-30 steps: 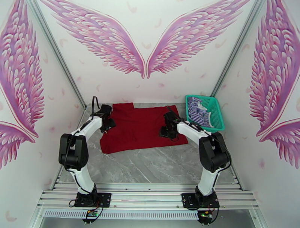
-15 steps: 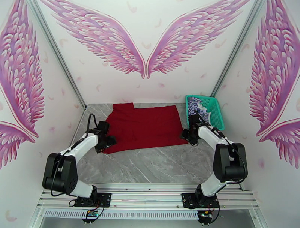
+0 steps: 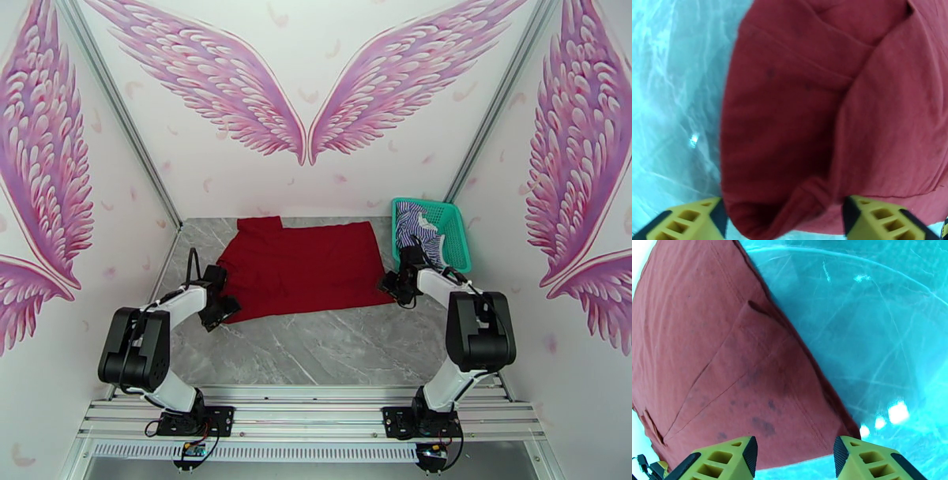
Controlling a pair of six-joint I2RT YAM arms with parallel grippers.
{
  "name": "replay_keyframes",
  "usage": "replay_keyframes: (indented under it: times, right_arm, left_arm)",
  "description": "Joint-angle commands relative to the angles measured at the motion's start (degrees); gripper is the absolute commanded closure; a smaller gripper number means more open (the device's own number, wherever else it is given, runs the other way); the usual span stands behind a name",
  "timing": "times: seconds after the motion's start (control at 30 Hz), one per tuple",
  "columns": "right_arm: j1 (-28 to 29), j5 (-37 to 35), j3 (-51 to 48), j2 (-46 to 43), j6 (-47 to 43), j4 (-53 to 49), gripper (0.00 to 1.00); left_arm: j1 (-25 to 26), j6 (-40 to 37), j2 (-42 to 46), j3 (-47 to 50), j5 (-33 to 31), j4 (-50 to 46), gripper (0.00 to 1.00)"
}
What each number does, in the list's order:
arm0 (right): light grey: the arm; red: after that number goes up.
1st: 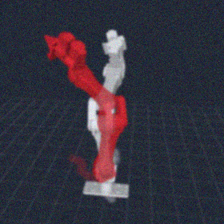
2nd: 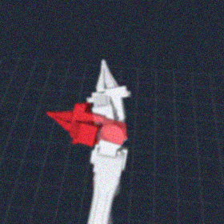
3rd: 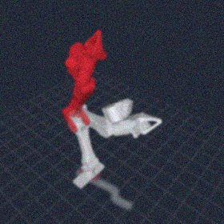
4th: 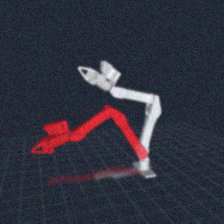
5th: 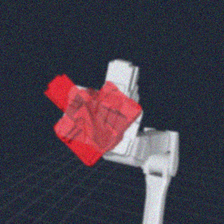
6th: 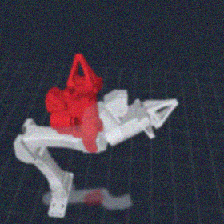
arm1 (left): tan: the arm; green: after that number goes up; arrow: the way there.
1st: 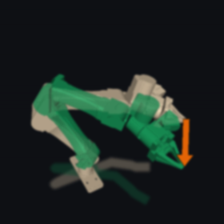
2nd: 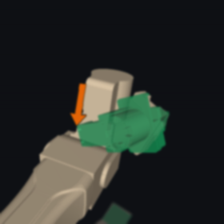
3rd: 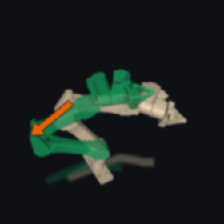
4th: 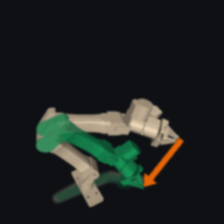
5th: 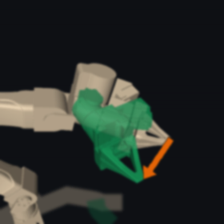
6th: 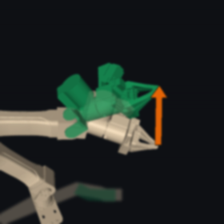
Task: Fold and stack the mixed laundry pile
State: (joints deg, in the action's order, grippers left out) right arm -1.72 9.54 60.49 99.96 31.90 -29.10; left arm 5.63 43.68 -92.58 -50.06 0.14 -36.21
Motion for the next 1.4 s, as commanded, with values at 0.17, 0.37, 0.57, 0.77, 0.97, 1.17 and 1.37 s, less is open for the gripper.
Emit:
replay_keyframes:
  times: [0.17,0.37,0.57,0.77,0.97,1.17,1.37]
  right_arm:
    - [0.6,-3.0,-3.3,-0.9,-0.8,2.6,0.43]
    - [0.7,-3.1,-5.3,-2.7,0.3,2.7,0.43]
    - [1.1,-4.2,-7.7,-5.4,2.9,2.5,0.42]
    - [1.2,-4.3,-9.7,-5.5,4.6,2.5,0.42]
    - [2.2,-5.3,-10.0,-4.3,5.7,2.8,0.48]
    - [5.8,-6.4,-7.8,-2.4,7.4,2.1,0.62]
    - [6.6,-8.0,-7.5,-4.0,7.4,-2.6,0.90]
  left_arm:
    - [-0.4,-1.8,-2.7,-2.4,-0.7,3.0,0.49]
    - [-0.7,-4.0,-2.3,-3.8,-2.8,0.3,0.76]
    - [-2.4,-7.0,-2.3,-5.2,-3.5,-2.0,1.00]
    - [-4.6,-10.2,-2.3,-4.6,-2.1,-3.5,1.00]
    - [-5.8,-12.5,-2.3,-4.8,-0.4,-4.4,1.00]
    - [-6.4,-13.6,-2.3,-4.9,0.4,-5.2,1.00]
    - [-7.1,-10.4,0.3,-2.2,2.5,-5.4,1.00]
